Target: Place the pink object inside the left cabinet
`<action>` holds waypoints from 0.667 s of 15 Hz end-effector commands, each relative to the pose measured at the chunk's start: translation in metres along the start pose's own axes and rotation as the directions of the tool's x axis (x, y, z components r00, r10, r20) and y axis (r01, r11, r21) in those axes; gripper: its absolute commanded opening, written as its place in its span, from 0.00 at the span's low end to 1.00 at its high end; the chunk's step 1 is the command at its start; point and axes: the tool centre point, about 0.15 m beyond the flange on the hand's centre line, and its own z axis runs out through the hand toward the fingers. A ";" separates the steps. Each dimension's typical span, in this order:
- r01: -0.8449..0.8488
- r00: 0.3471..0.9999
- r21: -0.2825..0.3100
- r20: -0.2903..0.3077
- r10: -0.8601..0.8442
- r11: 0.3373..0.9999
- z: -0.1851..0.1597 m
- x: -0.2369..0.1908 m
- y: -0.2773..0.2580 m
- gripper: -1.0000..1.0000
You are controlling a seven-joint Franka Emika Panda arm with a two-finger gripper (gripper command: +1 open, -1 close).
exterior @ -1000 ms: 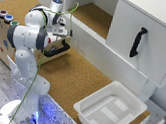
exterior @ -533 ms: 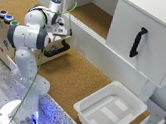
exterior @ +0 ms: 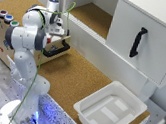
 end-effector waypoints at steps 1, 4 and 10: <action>-0.219 0.960 -0.105 -0.202 0.195 0.970 -0.060 0.019 0.027 0.00; -0.450 0.861 -0.106 -0.317 0.399 0.887 -0.097 0.042 0.069 0.00; -0.752 0.598 -0.068 -0.489 0.634 0.656 -0.141 0.088 0.141 0.00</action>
